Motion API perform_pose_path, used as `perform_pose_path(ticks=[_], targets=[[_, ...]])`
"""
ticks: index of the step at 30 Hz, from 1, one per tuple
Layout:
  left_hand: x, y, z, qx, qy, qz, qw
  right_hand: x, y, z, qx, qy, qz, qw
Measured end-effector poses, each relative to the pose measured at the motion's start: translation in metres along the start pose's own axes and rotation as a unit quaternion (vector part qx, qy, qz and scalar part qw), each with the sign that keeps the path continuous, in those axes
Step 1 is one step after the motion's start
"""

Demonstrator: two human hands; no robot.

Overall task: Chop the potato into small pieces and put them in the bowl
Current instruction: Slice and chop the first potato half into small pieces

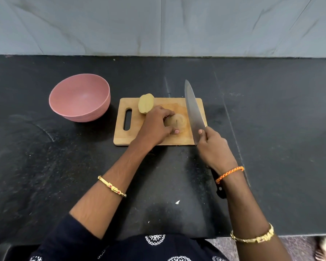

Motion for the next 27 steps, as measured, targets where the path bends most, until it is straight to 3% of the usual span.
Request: perform_pose_path(ticks=[27], targets=[[-0.002,-0.004,-0.004,0.007,0.034,-0.028,0.999,-0.025,0.006,-0.016,-0.029,-0.064,-0.062,0.996]])
Point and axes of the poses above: each hand's wrist, its own z-axis towards the middle knuckle, its own x-axis out of the back of the hand, y = z × x, the point moved 8 cm from there along z, towards the middle knuckle, and after that the axes turned 2 degrees about x, right-handed, at the moved point
